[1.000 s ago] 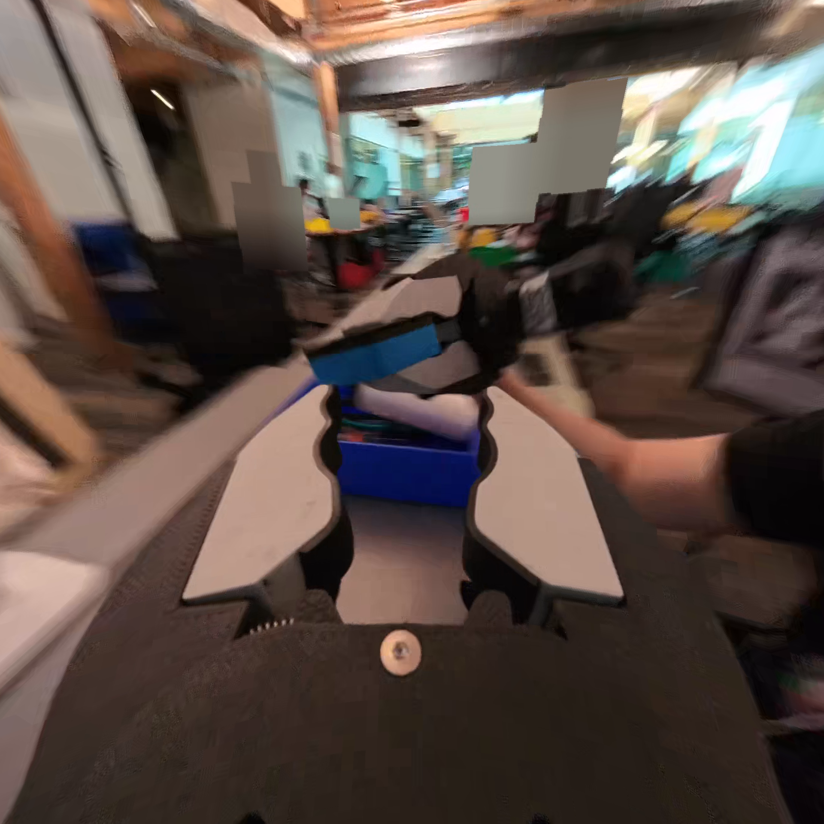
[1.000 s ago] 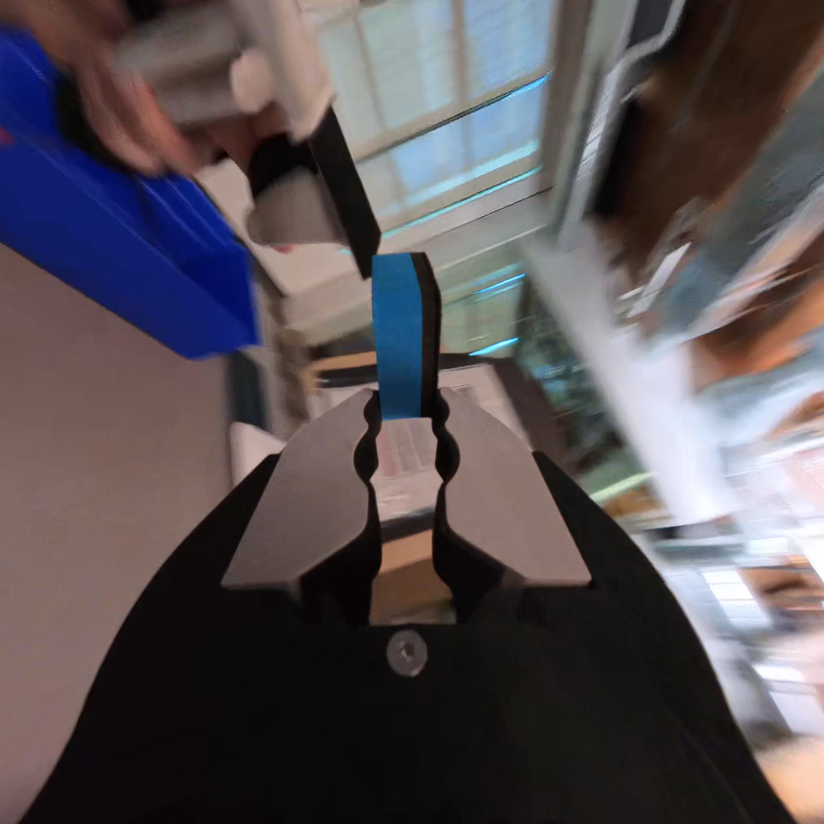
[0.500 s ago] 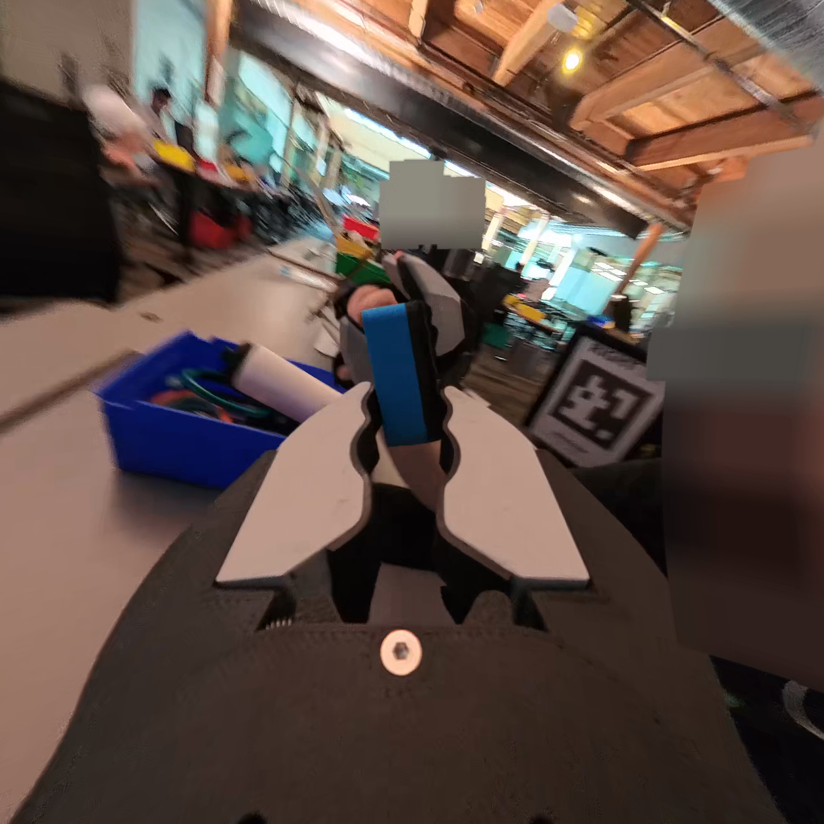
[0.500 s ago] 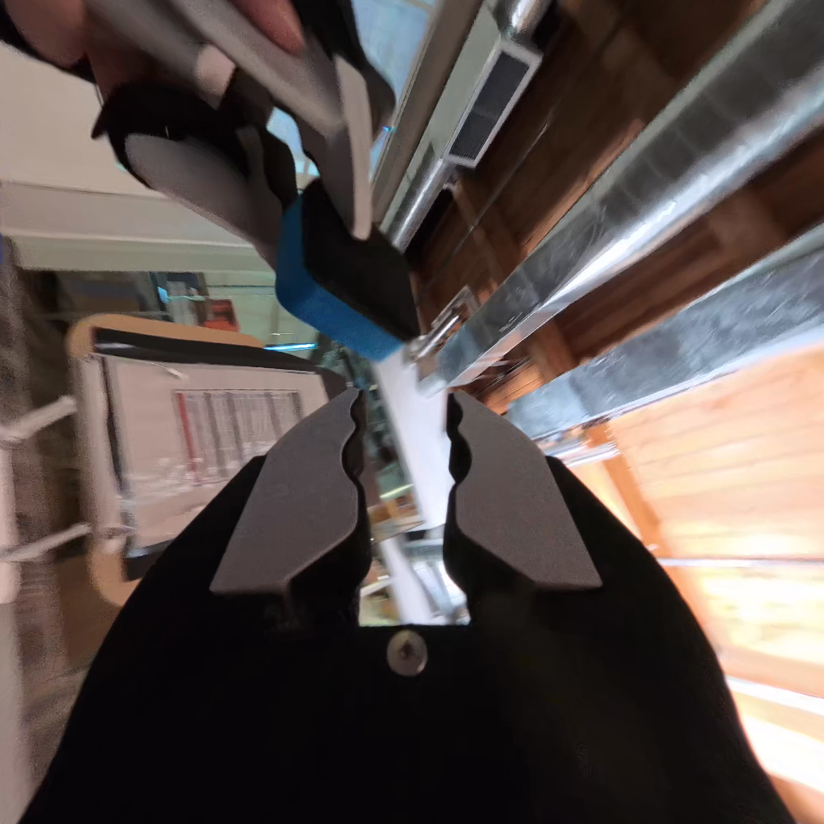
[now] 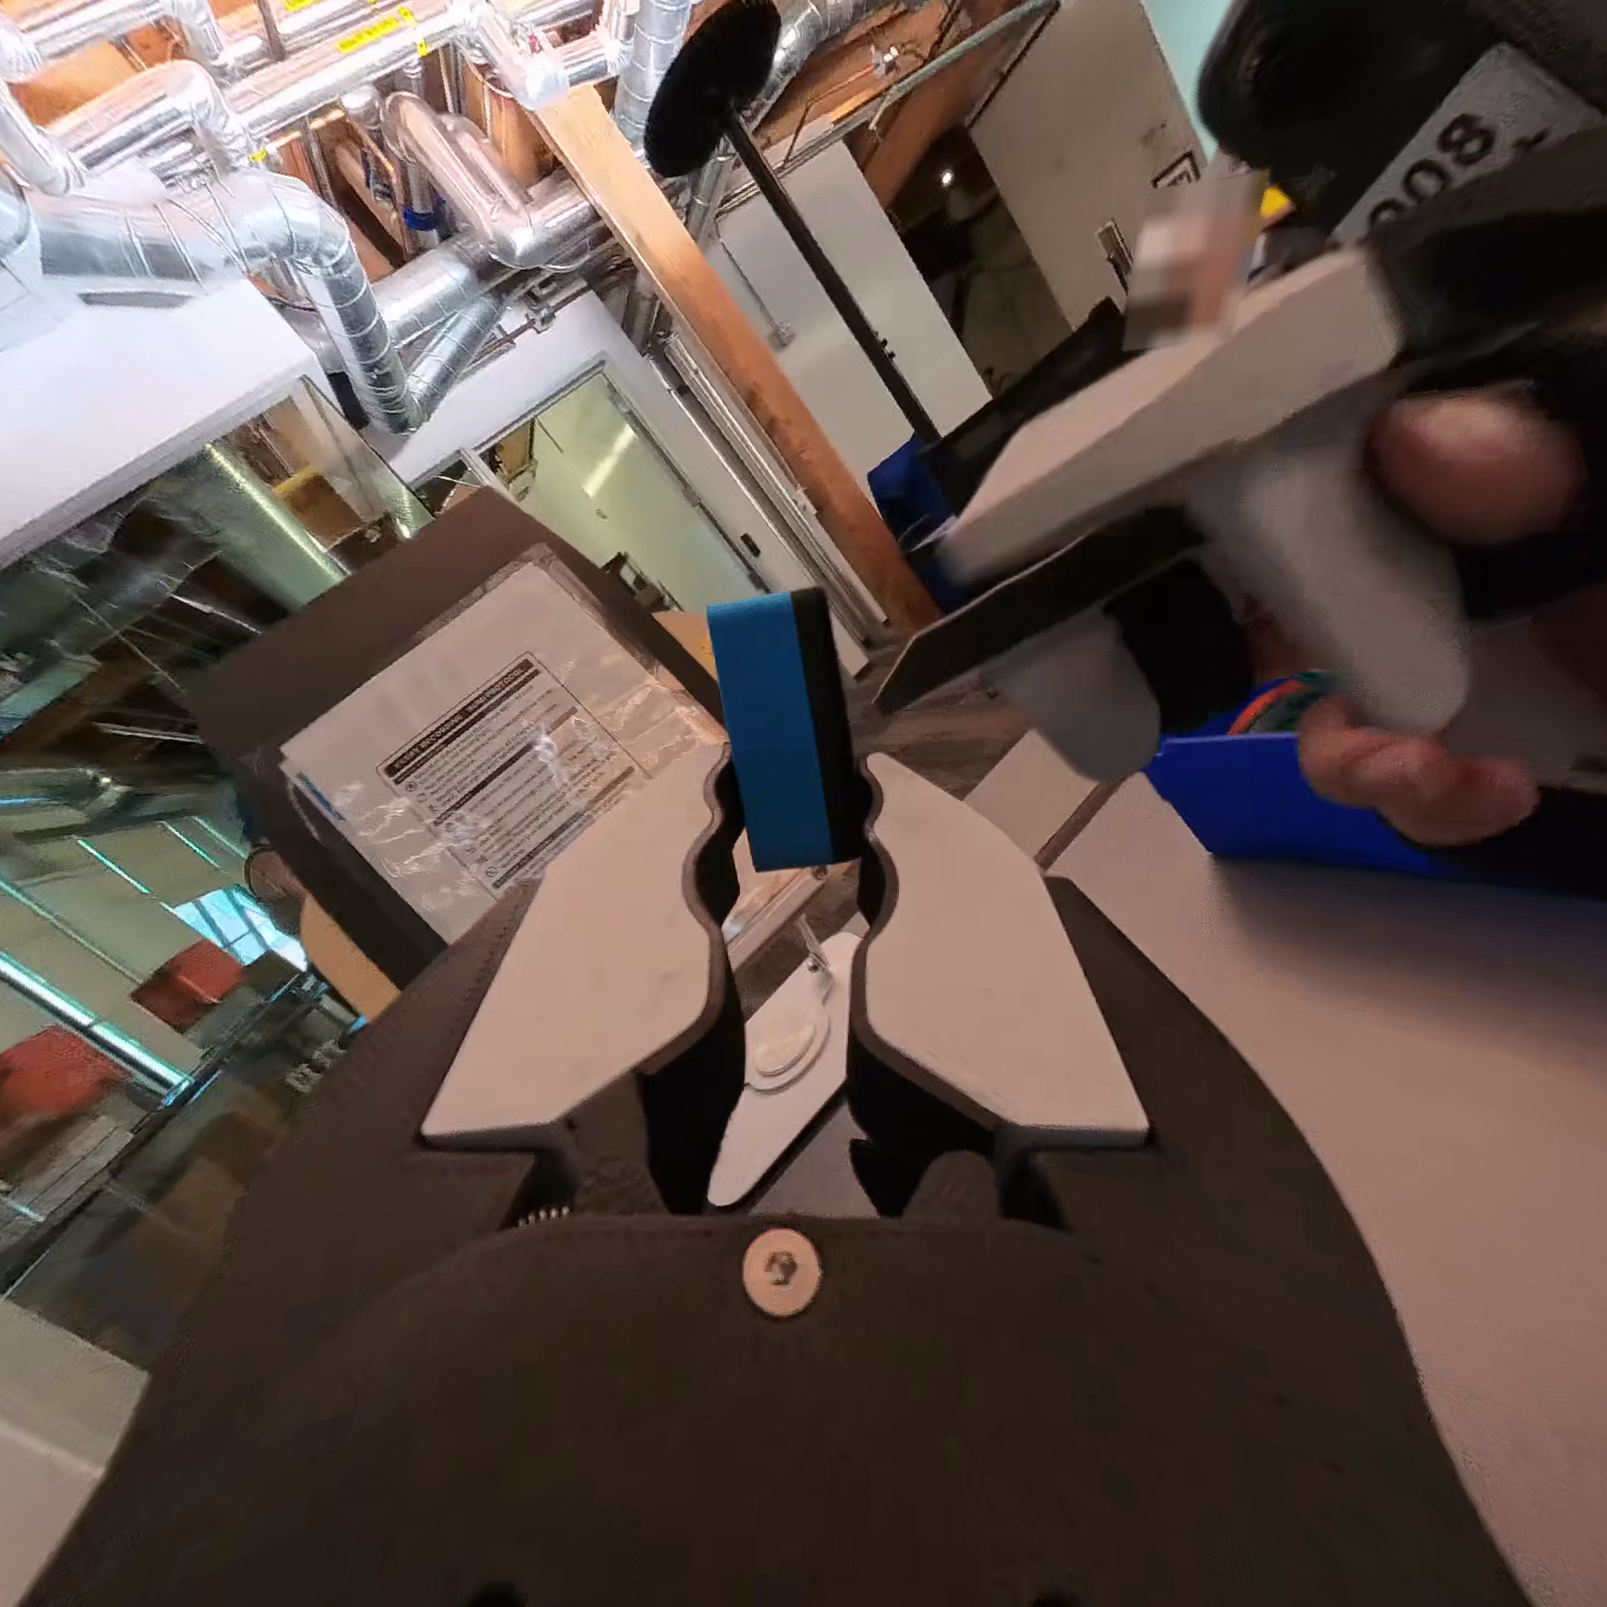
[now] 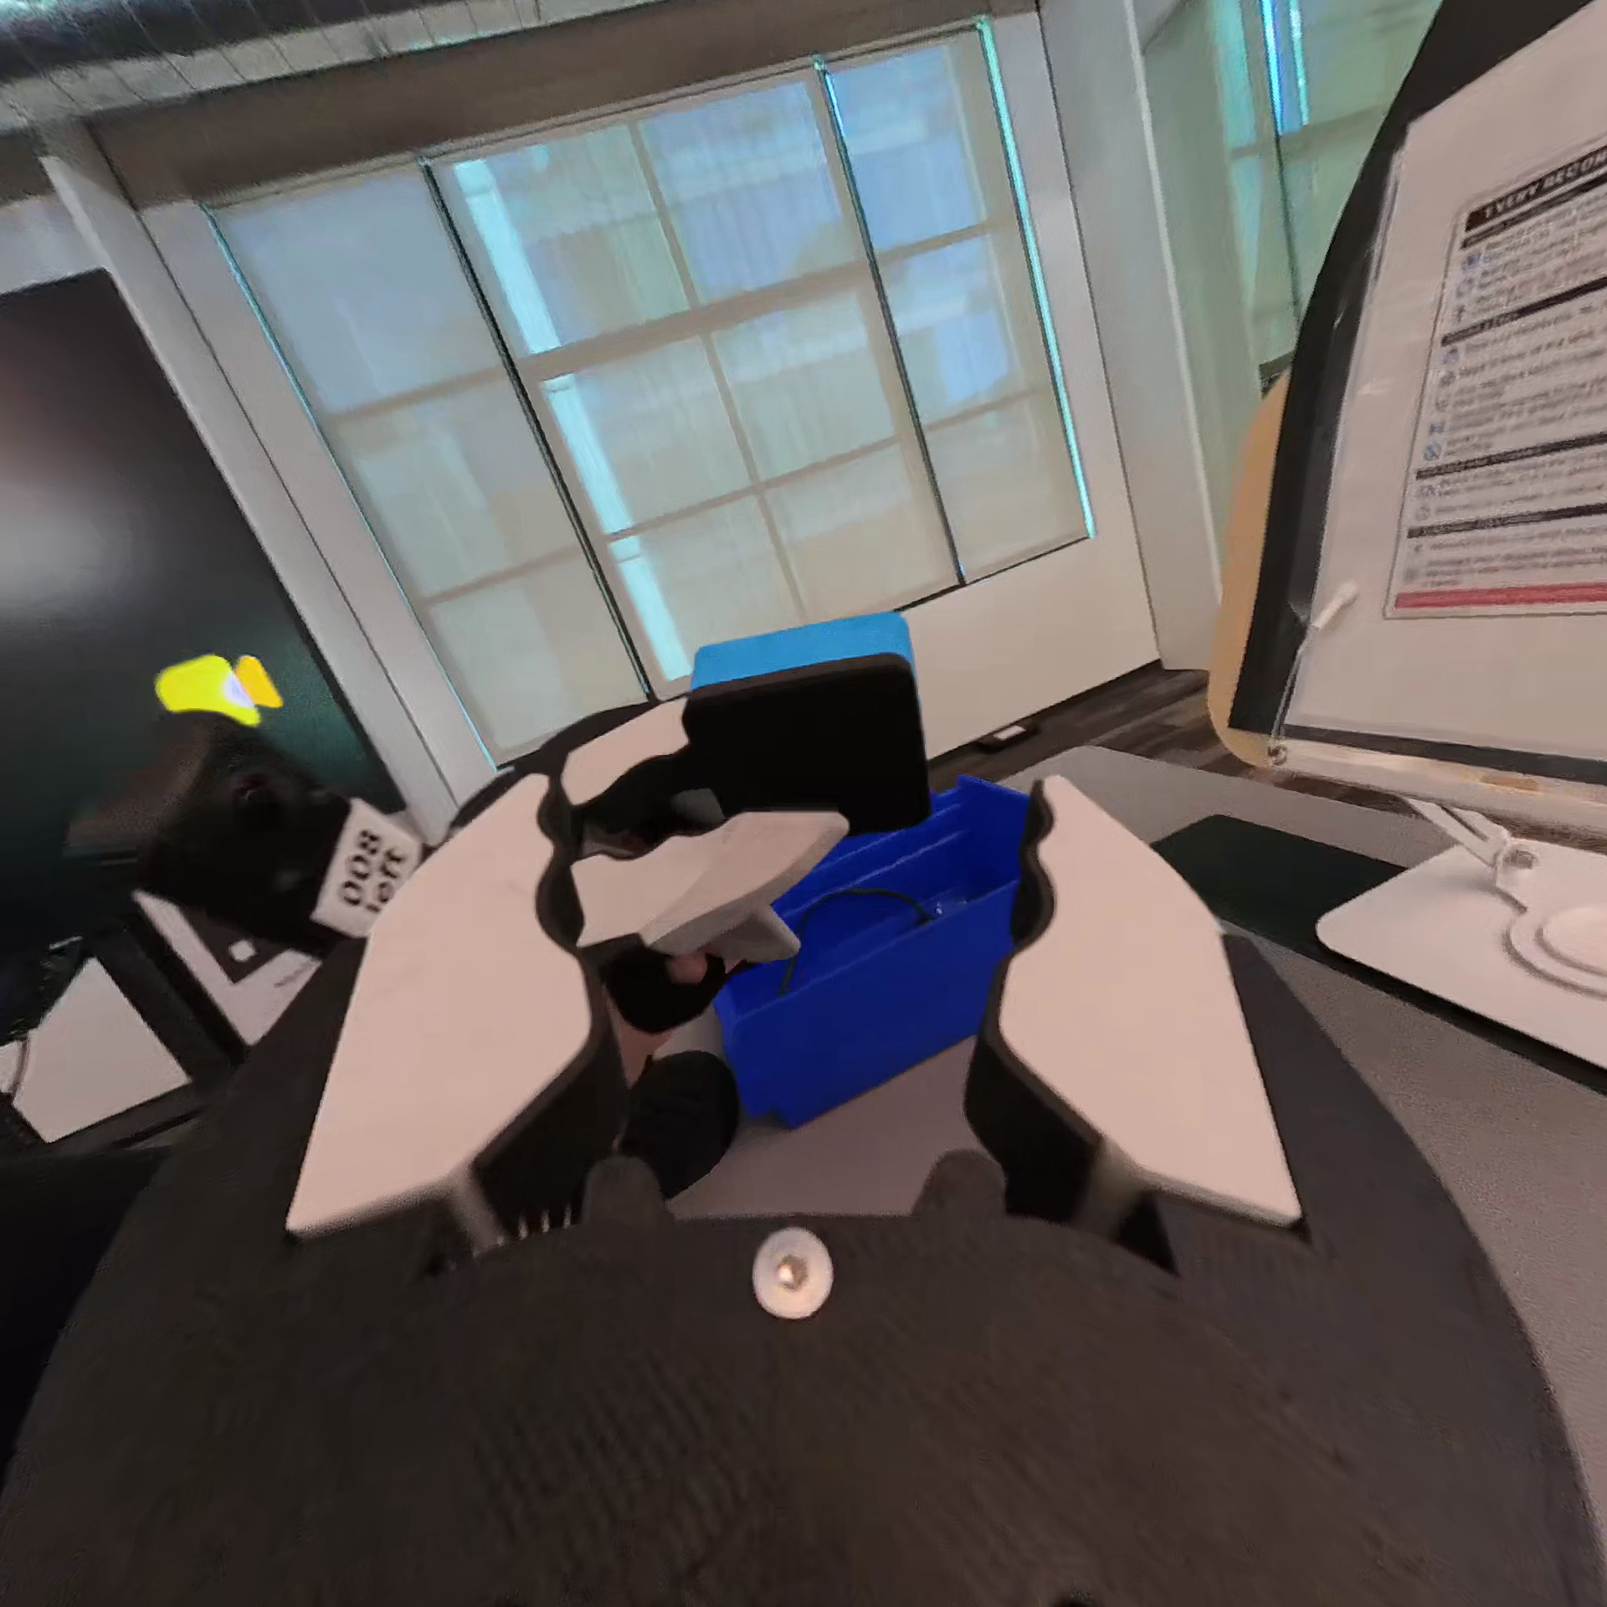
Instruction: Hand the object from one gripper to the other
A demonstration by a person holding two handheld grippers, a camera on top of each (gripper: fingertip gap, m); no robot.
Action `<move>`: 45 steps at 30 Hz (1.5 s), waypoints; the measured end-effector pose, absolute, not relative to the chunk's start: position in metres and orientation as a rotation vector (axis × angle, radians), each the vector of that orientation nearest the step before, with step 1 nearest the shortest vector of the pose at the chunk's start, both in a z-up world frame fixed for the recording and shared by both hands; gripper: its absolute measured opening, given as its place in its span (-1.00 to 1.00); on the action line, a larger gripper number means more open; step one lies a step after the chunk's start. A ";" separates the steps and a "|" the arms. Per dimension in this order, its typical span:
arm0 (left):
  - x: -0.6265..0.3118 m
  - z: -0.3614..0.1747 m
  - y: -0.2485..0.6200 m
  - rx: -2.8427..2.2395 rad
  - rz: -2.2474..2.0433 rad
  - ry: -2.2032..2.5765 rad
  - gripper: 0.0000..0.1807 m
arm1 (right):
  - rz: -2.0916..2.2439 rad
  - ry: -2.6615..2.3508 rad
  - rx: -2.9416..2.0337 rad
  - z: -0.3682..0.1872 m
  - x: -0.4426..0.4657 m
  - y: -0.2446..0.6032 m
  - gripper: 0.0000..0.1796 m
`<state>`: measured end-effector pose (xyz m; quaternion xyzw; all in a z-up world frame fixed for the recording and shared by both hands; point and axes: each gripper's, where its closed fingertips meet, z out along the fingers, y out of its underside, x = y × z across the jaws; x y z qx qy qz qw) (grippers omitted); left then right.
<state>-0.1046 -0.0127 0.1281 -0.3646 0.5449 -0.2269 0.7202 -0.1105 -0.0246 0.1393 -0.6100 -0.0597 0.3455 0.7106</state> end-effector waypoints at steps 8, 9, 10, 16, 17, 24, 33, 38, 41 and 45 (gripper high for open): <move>-0.092 0.114 -0.028 -0.802 -0.530 1.271 -0.61 | 0.528 -0.197 -1.407 0.141 -0.070 -0.028 -0.37; -0.094 0.116 -0.024 -0.831 -0.528 1.269 -0.57 | 0.477 -0.213 -1.465 0.143 -0.052 -0.035 -0.37; -0.097 0.118 -0.021 -0.865 -0.543 1.273 -0.53 | 0.406 -0.228 -1.596 0.134 -0.030 -0.042 -0.37; -0.113 0.123 -0.014 -1.038 -0.738 1.364 -0.52 | -0.039 0.089 -2.277 0.015 0.133 -0.100 -0.36; -0.115 0.124 -0.012 -1.048 -0.739 1.367 -0.52 | 0.005 0.125 -2.329 -0.001 0.142 -0.101 -0.36; -0.126 0.123 0.000 -1.094 -0.692 1.399 -0.54 | -0.121 0.050 -2.552 -0.080 0.171 -0.081 -0.32; -0.166 0.122 0.067 -1.324 -0.543 1.322 -0.40 | -0.627 -0.124 -2.303 -0.005 0.181 -0.075 -0.17; -0.200 0.107 0.123 -1.513 -0.373 1.240 -0.40 | -1.132 -0.105 -1.762 0.110 0.166 -0.080 -0.18; -0.217 0.092 0.148 -1.633 -0.322 1.199 -0.41 | -1.186 0.055 -1.561 0.151 0.149 -0.096 -0.24; -0.241 0.061 0.174 -1.828 -0.216 1.192 -0.39 | -1.210 0.143 -1.486 0.170 0.135 -0.110 -0.25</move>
